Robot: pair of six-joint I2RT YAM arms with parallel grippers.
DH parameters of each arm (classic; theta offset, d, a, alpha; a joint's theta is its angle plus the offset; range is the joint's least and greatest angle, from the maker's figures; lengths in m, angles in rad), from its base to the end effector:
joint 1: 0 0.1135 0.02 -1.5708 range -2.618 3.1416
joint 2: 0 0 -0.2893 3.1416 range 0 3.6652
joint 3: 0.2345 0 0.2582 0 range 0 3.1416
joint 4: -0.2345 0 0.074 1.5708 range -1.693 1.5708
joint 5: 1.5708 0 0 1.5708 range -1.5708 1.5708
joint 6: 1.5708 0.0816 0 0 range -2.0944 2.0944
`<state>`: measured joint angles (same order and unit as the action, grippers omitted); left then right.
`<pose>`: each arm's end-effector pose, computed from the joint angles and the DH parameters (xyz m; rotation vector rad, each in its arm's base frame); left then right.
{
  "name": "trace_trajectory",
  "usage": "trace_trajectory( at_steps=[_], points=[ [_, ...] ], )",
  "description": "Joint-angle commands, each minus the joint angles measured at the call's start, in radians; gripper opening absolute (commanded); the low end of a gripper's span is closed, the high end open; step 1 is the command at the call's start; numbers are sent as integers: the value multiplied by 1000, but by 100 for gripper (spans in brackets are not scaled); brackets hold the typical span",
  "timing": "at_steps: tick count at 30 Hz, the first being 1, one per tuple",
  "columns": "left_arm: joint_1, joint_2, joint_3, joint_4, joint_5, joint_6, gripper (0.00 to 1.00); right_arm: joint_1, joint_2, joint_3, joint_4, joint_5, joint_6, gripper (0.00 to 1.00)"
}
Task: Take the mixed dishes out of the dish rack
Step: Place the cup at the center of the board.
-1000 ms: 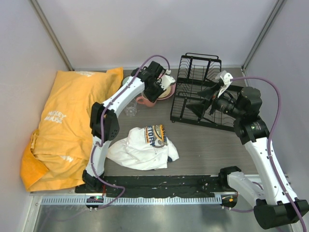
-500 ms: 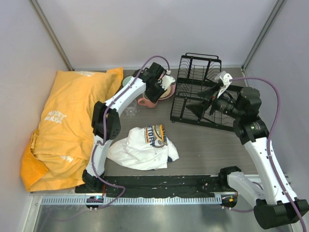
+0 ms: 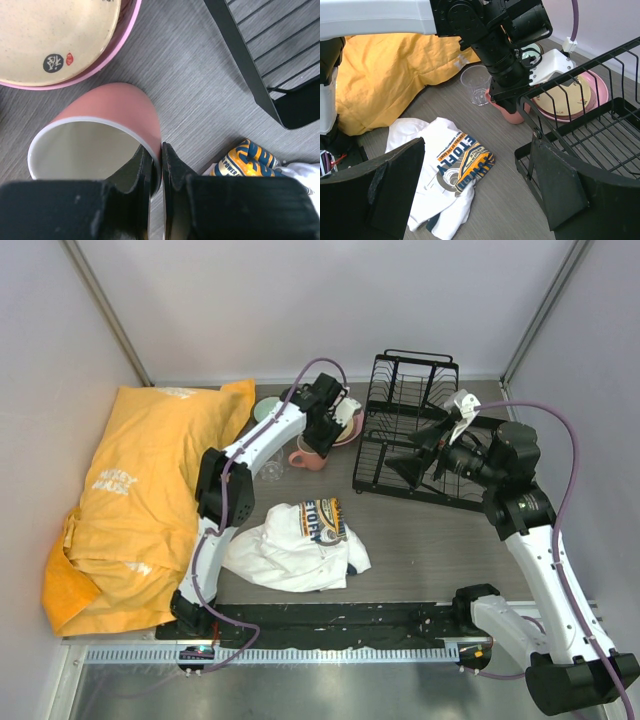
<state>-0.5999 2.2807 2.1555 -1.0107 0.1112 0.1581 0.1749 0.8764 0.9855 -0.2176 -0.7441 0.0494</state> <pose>0.4328 -0.3070 0.2204 1.0405 2.5218 -0.2802 0.1984 0.0912 0.4083 -0.6657 1.5771 0.7887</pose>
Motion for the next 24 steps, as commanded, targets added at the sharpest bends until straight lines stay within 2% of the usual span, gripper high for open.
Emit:
trace_trajectory(
  at_steps=[1, 24],
  points=[
    [5, -15, 81, 29, -18, -35, 0, -5, -22, 4, 26, 2, -13, 94],
    [8, 8, 93, 0, -8, -52, 0, -9, -24, -13, 41, -3, -8, 94]
  ],
)
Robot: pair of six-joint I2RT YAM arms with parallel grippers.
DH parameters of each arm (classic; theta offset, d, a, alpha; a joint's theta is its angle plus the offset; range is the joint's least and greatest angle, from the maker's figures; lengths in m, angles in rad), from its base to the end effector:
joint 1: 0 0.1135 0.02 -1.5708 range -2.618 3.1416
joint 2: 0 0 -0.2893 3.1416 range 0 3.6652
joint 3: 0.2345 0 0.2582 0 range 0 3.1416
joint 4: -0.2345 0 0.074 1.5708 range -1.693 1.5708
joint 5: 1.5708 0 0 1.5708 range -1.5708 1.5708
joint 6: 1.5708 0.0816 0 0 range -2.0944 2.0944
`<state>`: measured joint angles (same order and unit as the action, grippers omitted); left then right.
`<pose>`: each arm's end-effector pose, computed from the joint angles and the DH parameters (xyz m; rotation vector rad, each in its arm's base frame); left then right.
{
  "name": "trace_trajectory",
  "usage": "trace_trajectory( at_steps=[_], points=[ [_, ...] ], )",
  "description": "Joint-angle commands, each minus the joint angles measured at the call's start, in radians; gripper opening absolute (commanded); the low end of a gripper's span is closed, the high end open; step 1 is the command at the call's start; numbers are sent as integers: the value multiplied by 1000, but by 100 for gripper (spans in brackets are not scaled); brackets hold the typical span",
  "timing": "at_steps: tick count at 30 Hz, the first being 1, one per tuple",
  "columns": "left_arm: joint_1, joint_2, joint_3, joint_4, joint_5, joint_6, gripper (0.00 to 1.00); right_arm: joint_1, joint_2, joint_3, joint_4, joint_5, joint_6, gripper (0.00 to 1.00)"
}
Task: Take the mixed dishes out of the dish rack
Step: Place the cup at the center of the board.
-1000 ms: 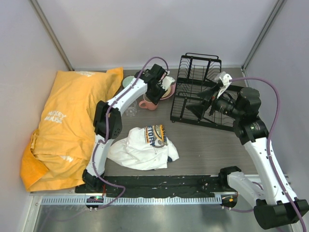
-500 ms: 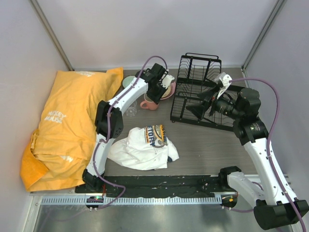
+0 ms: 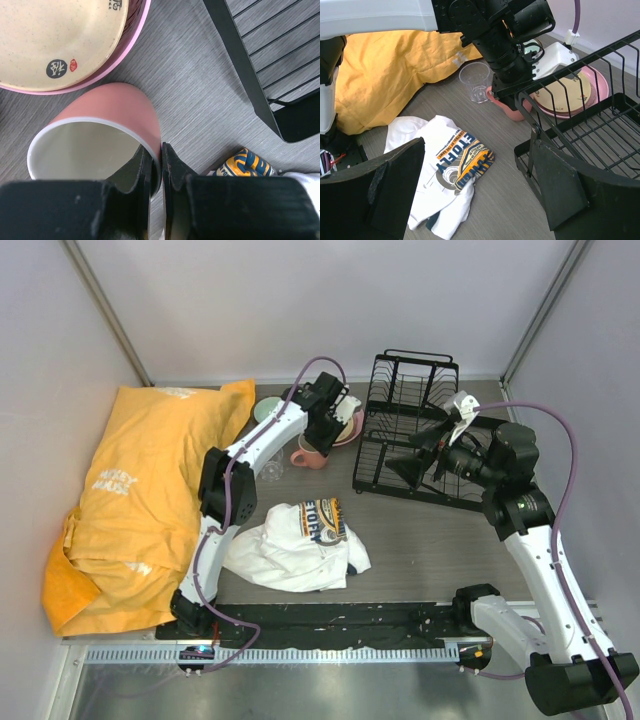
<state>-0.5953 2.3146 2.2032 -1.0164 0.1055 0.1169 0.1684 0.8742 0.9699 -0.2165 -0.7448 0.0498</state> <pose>0.4412 -0.3092 0.2179 0.9793 2.5398 -0.2849 0.1994 0.0900 0.4030 -0.6584 1.5905 0.7886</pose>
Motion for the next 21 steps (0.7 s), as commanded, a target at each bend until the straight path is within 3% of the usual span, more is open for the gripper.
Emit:
trace_trajectory(
  at_steps=[1, 7, 10, 17, 21],
  points=[
    [3, -26, 46, 4, -4, -13, 0, -1, -23, 3, 40, -2, -8, 94],
    [3, -32, 36, 6, 2, -17, 2, -3, -20, 3, 42, -5, -7, 94],
    [3, -41, 29, 9, 3, -17, 18, -1, -20, 3, 42, -5, -7, 94],
    [3, -58, 18, 16, 8, -23, 30, -3, -20, 3, 42, -7, -5, 94],
    [3, -70, 16, 21, 2, -26, 43, -4, -20, 1, 42, -5, -5, 94]
  ],
)
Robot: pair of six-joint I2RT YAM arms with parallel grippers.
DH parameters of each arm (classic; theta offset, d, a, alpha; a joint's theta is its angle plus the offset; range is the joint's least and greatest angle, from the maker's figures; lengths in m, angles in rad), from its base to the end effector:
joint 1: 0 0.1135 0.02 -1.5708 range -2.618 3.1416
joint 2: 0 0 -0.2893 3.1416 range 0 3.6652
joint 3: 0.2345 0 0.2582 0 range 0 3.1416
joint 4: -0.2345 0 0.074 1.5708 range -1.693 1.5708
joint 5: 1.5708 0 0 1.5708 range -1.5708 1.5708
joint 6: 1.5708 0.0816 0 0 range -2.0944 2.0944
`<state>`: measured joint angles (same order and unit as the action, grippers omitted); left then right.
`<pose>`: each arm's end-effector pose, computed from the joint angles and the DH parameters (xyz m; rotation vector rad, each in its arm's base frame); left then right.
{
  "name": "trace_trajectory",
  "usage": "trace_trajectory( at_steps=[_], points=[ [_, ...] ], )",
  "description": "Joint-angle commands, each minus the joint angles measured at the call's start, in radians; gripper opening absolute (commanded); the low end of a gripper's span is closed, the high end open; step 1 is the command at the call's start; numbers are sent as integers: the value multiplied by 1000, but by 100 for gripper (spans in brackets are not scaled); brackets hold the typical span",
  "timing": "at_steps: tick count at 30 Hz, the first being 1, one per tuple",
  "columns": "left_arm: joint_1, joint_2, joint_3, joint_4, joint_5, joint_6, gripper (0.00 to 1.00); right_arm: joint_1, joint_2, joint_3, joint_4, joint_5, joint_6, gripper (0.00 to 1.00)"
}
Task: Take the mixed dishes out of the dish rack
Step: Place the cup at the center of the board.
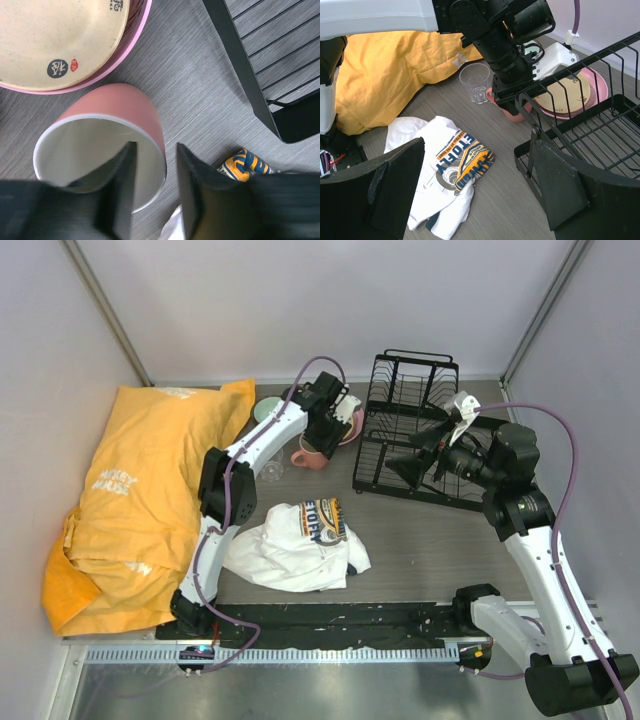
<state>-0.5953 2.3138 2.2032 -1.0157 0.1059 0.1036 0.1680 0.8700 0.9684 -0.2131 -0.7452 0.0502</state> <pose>0.4411 -0.3092 0.2184 0.9624 2.5458 -0.2896 0.1984 0.0898 0.4037 -0.6591 1.5847 0.7870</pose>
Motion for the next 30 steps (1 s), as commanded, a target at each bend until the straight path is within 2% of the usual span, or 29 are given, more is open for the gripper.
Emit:
trace_trajectory(
  at_steps=[1, 6, 15, 24, 28, 29, 30],
  points=[
    [3, -71, 13, 22, 2, -15, 46, -4, -16, 1, 40, -6, -6, 94],
    [3, -94, 21, 29, -8, -22, 61, -5, -16, 0, 43, -6, -6, 94],
    [3, -139, 23, 42, -31, -44, 80, -10, -19, -7, 47, -9, -3, 94],
    [15, -221, 10, 77, -98, -80, 89, -13, -20, 0, 43, -2, -4, 95],
    [31, -289, -39, 109, -126, -93, 92, -13, -16, 18, 20, 53, -27, 95],
    [37, -307, -80, 130, -130, -94, 99, -13, -17, 30, 14, 85, -32, 95],
    [43, -330, -103, 147, -130, -94, 100, -13, -17, 35, 9, 108, -33, 97]
  ],
)
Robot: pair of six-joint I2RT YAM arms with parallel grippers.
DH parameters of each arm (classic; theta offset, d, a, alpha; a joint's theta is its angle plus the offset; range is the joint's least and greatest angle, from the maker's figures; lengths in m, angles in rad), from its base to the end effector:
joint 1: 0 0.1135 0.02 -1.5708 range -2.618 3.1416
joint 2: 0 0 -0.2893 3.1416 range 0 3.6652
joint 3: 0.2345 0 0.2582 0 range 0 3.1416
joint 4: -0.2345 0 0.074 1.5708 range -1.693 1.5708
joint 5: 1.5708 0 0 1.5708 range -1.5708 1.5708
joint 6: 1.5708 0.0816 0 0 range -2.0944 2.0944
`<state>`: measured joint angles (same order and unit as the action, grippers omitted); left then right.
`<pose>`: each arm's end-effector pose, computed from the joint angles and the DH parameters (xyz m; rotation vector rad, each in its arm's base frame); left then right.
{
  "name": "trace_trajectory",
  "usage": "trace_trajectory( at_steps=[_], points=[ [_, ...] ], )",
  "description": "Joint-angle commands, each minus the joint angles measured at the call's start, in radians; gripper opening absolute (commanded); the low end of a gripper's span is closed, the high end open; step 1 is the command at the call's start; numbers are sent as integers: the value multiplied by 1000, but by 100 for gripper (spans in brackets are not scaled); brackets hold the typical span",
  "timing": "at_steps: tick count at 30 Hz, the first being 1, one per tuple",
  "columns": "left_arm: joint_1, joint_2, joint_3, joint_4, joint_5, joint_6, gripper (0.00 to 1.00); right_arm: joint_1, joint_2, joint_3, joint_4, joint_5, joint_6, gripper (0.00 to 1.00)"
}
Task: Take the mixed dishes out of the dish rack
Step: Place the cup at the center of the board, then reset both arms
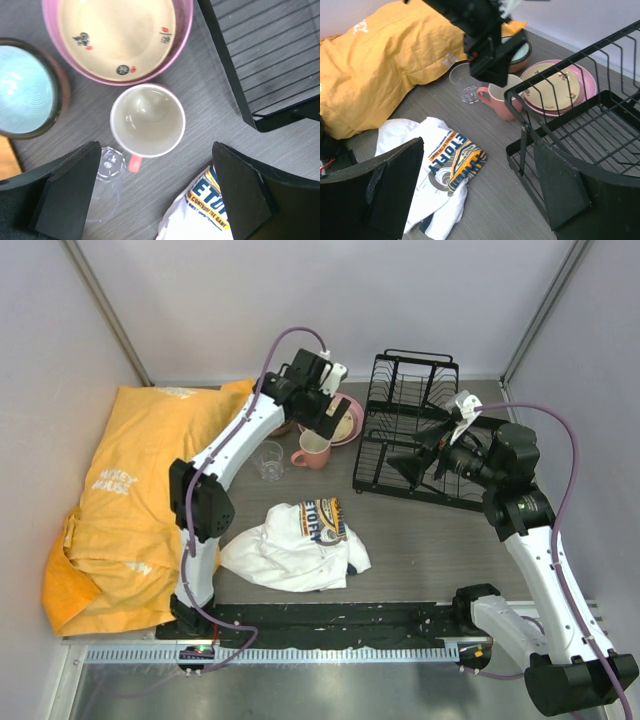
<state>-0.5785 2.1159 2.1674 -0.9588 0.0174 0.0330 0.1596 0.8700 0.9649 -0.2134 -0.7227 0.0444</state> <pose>0.4292 -0.2820 0.3111 0.7583 2.3775 -0.2525 0.2008 0.0870 0.4022 -0.6390 1.5934 0.7591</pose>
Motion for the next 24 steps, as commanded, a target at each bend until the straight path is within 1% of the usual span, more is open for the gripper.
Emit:
trace_trajectory(
  at_steps=[1, 3, 4, 5, 7, 8, 9, 10, 11, 12, 14, 16, 17, 18, 19, 20, 21, 22, 24],
  points=[
    [29, -178, -95, 110, -49, -27, 100, -5, -20, 44, 8, 107, -26, 97],
    [43, -230, -164, 158, -56, -27, 100, -5, -19, 63, 3, 205, -29, 99],
    [51, -281, -182, 170, -57, -25, 100, -6, -20, 70, 2, 244, -32, 100],
    [57, -304, -199, 181, -57, -25, 100, -6, -19, 84, 2, 337, -32, 100],
    [74, -355, -254, 206, -62, -27, 100, -6, -14, 100, 3, 423, -40, 100],
    [83, -403, -277, 221, -65, -25, 100, -6, -14, 113, 5, 462, -40, 100],
    [89, -436, -300, 244, -69, -22, 100, -6, -11, 120, 3, 535, -40, 100],
    [92, -462, -354, 259, -76, -19, 100, -8, -12, 126, 5, 564, -40, 100],
    [98, -518, -380, 275, -89, -12, 100, -6, -12, 136, 8, 595, -61, 100],
    [101, -546, -405, 285, -96, -10, 100, -6, -17, 138, 9, 661, -63, 100],
    [114, -603, -483, 324, -122, -8, 100, -8, -22, 141, 14, 718, -70, 100],
    [121, -687, -538, 362, -131, -13, 100, -6, -34, 141, 20, 836, -80, 99],
    [132, -717, -588, 379, -137, -16, 100, -6, -40, 138, 23, 864, -87, 100],
    [137, -776, -615, 396, -149, -16, 100, -6, -45, 135, 26, 891, -90, 100],
    [140, -804, -638, 429, -155, -18, 100, -8, -54, 132, 29, 954, -95, 100],
    [147, -835, -691, 448, -165, -18, 100, -6, -57, 127, 37, 977, -104, 100],
    [150, -899, -714, 466, -181, -16, 100, -6, -62, 127, 40, 1006, -110, 100],
    [154, -927, -744, 488, -194, -18, 100, -6, -68, 126, 42, 1051, -116, 100],
    [163, -987, -811, 540, -215, -16, 100, -6, -72, 127, 48, 1086, -129, 100]
  ],
)
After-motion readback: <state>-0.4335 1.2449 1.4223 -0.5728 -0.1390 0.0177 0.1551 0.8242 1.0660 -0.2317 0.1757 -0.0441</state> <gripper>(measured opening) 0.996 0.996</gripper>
